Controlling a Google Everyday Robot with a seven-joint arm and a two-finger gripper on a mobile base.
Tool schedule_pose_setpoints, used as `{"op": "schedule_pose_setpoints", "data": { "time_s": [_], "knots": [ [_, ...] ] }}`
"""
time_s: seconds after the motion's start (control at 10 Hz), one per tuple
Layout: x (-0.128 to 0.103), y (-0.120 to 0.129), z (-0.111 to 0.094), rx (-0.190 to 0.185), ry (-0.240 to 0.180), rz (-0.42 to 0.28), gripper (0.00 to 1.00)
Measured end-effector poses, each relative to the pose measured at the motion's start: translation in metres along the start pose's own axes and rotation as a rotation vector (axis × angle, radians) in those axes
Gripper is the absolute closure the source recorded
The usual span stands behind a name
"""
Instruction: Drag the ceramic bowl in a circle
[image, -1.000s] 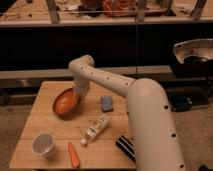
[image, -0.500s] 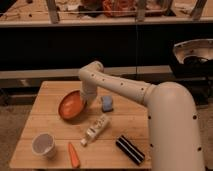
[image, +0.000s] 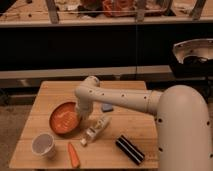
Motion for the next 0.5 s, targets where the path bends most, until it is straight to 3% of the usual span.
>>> {"op": "schedule_pose_setpoints", "data": {
  "time_s": [0.2,0.5],
  "knots": [
    [-0.016,-0.033,0.014,0.007,-0.02,-0.054,1.0],
    [-0.023,-0.068,0.025,0.007,-0.036,-0.115,1.0]
  ]
}}
